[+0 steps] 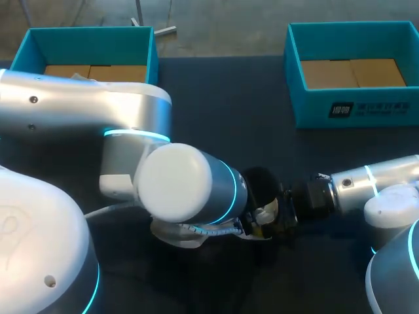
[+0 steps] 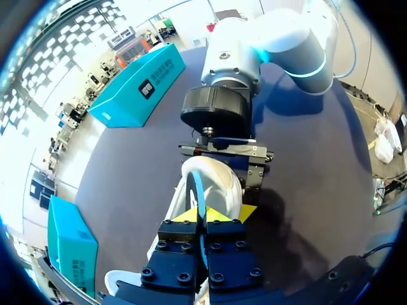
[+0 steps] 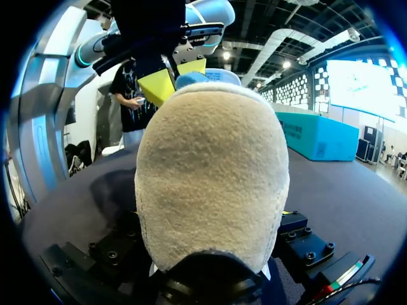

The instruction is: Take the shoe out of the shoebox, open the shoe tongue, remove and reinsert the insole, then place the shoe into the shoebox

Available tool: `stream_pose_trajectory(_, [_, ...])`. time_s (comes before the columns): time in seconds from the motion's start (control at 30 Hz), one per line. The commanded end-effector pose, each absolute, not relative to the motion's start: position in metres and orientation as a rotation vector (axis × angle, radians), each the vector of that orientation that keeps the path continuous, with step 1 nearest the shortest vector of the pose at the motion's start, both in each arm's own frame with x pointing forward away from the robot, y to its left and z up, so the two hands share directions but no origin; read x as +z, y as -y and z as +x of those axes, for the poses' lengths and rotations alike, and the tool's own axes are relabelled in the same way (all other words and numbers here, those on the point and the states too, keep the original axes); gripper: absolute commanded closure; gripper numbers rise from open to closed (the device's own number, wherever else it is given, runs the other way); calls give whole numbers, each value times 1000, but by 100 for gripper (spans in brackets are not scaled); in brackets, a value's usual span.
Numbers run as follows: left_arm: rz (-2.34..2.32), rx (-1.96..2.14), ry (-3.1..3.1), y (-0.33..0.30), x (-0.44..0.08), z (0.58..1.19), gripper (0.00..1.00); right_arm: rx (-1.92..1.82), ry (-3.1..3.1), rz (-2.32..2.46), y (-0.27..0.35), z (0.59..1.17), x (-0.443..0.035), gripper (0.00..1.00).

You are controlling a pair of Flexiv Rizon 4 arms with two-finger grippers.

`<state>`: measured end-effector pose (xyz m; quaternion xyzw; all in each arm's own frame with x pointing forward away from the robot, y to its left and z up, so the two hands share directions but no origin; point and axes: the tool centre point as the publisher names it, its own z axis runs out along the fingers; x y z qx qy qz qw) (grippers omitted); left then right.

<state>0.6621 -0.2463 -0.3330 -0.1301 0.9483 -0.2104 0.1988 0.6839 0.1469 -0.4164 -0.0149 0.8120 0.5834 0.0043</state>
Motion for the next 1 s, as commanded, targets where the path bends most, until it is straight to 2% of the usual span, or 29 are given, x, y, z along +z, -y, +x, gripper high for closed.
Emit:
stream_pose_trajectory(0.03, [-367,-582,-2657,249,-337,663,82,1821,-2550,-45,-149,684,-416,100])
stream_pose_trajectory(0.13, [-370,-579,-2658,249,-338,662,67,1821,-2550,-45,-149,684,-416,100])
stream_pose_trajectory(0.17, [-371,-578,-2658,248,-339,662,65,1821,-2550,-45,-149,684,-416,100])
stream_pose_trajectory(0.5, [-381,-541,-2657,249,-350,665,67,1821,-2550,-45,-149,684,-416,100])
stream_pose_trajectory(0.57, [-380,-537,-2655,249,-351,665,69,1821,-2550,-45,-149,684,-416,100])
stream_pose_trajectory(0.63, [-380,-532,-2656,248,-353,665,75,1821,-2550,-45,-149,684,-416,100])
stream_pose_trajectory(0.7, [-382,-534,-2659,247,-353,666,100,1821,-2550,-45,-149,684,-416,100])
stream_pose_trajectory(1.0, [-404,-612,-2630,252,-329,667,100,1821,-2550,-45,-149,684,-416,100])
